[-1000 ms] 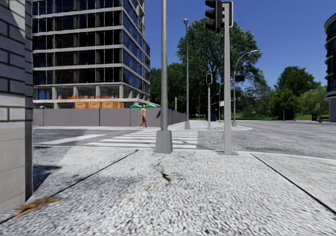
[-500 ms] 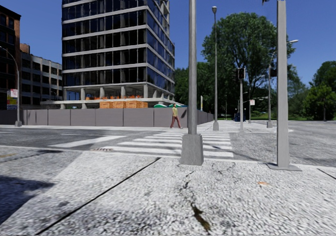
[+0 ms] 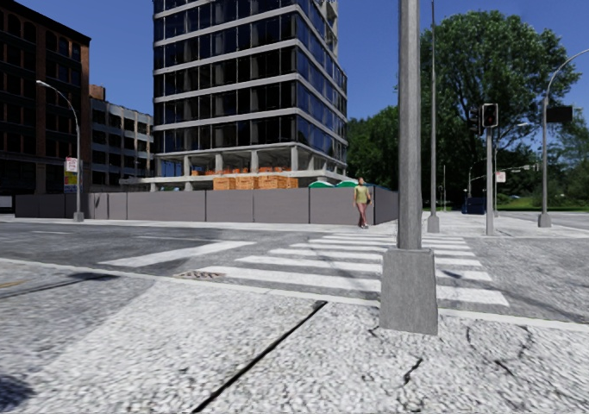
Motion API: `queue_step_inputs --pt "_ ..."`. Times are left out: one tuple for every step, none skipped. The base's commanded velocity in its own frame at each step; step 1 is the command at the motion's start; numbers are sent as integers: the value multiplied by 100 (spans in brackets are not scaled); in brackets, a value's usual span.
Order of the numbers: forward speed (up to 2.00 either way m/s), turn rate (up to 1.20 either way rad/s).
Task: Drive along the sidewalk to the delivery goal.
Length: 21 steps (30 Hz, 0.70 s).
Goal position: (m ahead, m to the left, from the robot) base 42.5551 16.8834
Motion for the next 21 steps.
queue_step_inputs --pt "200 39" --pt "200 39" --pt "200 39" --pt "200 39" --pt "200 39" --pt "200 39" --pt "200 0" --pt "200 0" --pt "200 0" --pt "200 0" --pt "200 0" --pt "200 0" --pt "200 0" --pt "200 0" --pt "200 0" --pt "200 0" --pt "200 0" --pt "200 0" --pt "200 0" --pt "200 0" --pt "200 0"
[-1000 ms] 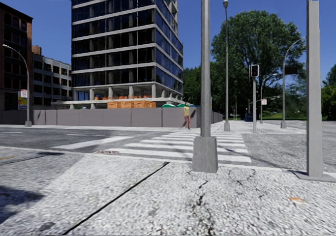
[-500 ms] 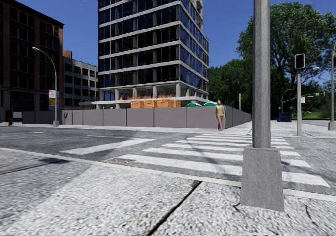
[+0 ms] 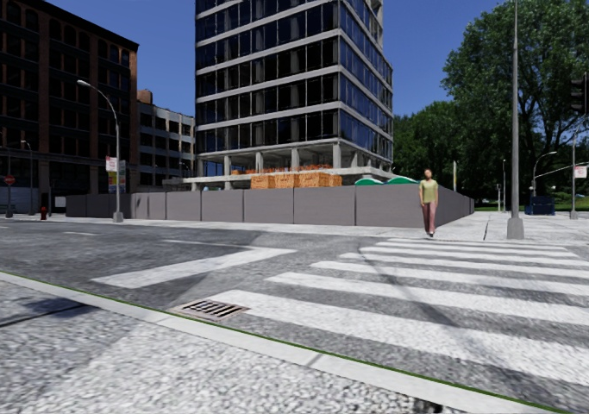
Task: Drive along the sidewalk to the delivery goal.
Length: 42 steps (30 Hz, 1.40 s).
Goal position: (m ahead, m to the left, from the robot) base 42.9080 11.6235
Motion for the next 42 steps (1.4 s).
queue_step_inputs --pt "200 0" --pt "200 0" --pt "200 0" --pt "200 0" --pt "200 0" --pt "200 0" --pt "199 -6" --pt "179 -48" --pt "140 -60" --pt "140 -60" --pt "120 -62" --pt "113 -63" --pt "110 -63" --pt "110 -63" --pt "110 -63" --pt "110 -63" --pt "110 -63" --pt "110 -64" --pt "110 -71" --pt "110 -76" --pt "110 -76" --pt "110 -78" --pt "110 -78" --pt "110 -78" --pt "110 -78" --pt "110 -78" --pt "110 -78" --pt "110 -78" --pt "110 -78" --pt "110 -78" --pt "110 -78" --pt "110 -78" --pt "110 -78" --pt "110 -78" --pt "110 -78" --pt "110 -78" --pt "110 -78" --pt "110 -78" --pt "110 -74" --pt "110 -74" --pt "110 -70" --pt "110 -68"
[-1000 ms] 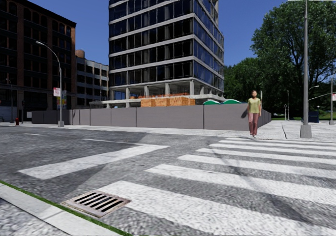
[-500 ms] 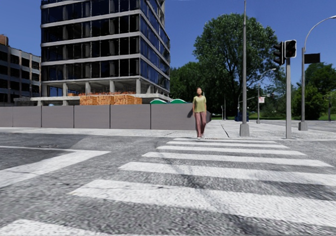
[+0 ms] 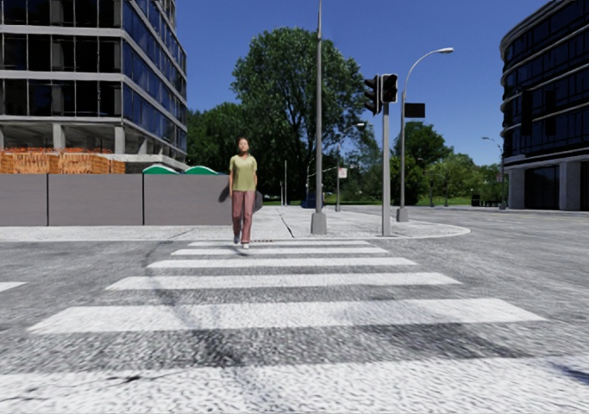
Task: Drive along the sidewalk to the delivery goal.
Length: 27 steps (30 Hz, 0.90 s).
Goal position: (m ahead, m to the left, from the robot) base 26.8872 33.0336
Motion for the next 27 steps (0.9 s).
queue_step_inputs --pt "110 -67" --pt "110 -67" --pt "110 -67" --pt "110 -67" --pt "110 -67" --pt "110 -67" --pt "110 -67" --pt "110 -67" --pt "110 -67" --pt "110 -67" --pt "110 -67" --pt "110 -67" --pt "110 -67" --pt "110 -67" --pt "110 -67" --pt "110 -67" --pt "110 -67" --pt "110 -62" --pt "110 -38" --pt "110 0" --pt "110 0" --pt "123 0" --pt "123 0" --pt "200 0" --pt "200 0" --pt "200 0" --pt "200 0"
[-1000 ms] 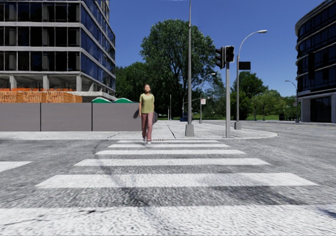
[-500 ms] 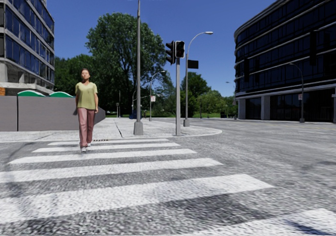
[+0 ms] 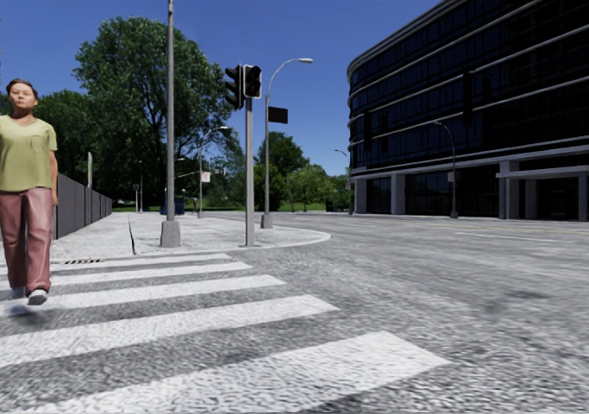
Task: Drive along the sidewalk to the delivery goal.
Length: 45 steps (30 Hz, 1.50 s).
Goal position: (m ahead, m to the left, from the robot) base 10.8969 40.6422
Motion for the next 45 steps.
queue_step_inputs --pt "200 0" --pt "200 0" --pt "200 3" --pt "200 13" --pt "200 27" --pt "200 34" --pt "200 33" --pt "200 33" --pt "200 24" --pt "200 16" --pt "200 14" --pt "200 14" --pt "200 14" --pt "200 21" --pt "200 26" --pt "200 40" --pt "200 53" --pt "200 53" --pt "200 56" --pt "200 56" --pt "200 56" --pt "200 56" --pt "200 56" --pt "200 56" --pt "200 57" --pt "200 61" --pt "200 66" --pt "200 68" --pt "200 68" --pt "200 69" --pt "200 69" --pt "200 69" --pt "200 69" --pt "200 69" --pt "200 69" --pt "200 69" --pt "200 69" --pt "200 69" --pt "200 69" --pt "200 69" --pt "200 69" --pt "200 69" --pt "198 69" --pt "198 69" --pt "198 69"
